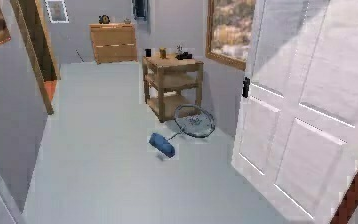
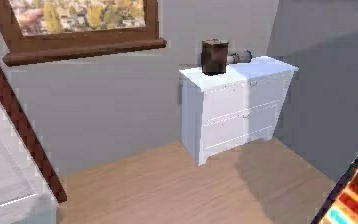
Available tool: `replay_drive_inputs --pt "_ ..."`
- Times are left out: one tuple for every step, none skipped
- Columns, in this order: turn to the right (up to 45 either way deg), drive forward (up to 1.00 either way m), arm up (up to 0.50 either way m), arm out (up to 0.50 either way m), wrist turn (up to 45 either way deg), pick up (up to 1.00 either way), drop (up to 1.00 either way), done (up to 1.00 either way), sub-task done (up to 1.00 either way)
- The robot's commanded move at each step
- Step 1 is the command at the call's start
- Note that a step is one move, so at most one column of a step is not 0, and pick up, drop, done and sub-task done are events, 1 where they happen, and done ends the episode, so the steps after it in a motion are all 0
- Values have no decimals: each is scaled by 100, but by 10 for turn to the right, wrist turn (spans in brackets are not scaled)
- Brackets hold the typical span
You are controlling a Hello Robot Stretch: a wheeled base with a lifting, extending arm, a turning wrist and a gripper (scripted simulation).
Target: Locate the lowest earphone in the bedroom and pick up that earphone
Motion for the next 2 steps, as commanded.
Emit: replay_drive_inputs --pt "-240 0 0 0 0 0 0 0 0" --pt "0 100 0 0 0 0 0 0 0"
